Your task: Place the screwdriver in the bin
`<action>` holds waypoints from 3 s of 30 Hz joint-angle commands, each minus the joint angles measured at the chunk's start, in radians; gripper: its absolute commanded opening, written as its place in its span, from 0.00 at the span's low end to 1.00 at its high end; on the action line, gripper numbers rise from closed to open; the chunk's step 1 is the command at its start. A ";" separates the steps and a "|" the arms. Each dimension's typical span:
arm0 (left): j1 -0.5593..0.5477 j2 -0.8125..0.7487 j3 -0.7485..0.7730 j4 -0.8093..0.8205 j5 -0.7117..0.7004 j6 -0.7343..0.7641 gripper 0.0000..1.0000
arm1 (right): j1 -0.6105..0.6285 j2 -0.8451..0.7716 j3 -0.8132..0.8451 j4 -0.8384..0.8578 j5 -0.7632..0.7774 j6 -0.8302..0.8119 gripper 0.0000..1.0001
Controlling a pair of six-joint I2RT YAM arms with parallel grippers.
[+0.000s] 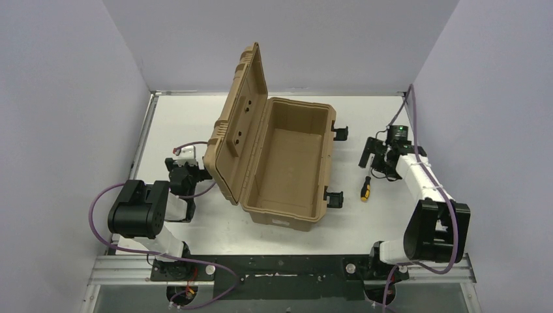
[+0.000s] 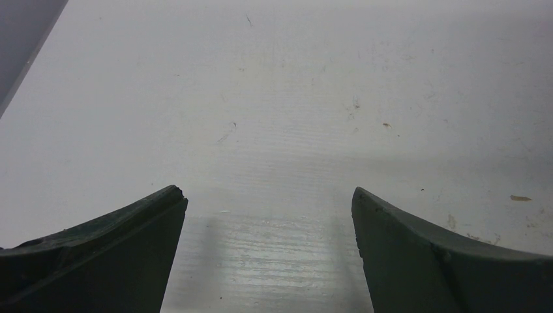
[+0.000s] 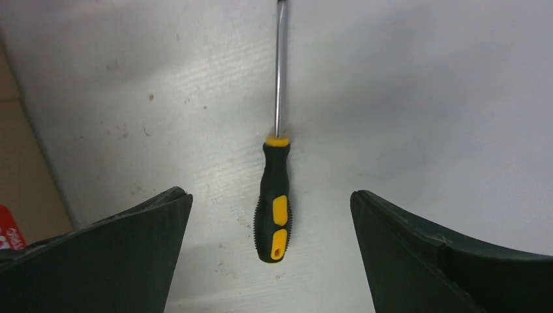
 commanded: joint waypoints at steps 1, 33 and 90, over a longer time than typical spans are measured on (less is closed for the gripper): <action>0.002 -0.008 0.015 0.051 0.004 -0.006 0.97 | 0.062 0.044 -0.052 -0.018 0.081 0.036 0.96; 0.002 -0.008 0.016 0.049 0.004 -0.006 0.97 | 0.069 0.048 0.316 -0.305 0.047 0.001 0.00; 0.002 -0.009 0.016 0.049 0.005 -0.007 0.97 | 0.827 0.401 0.631 -0.108 0.197 0.306 1.00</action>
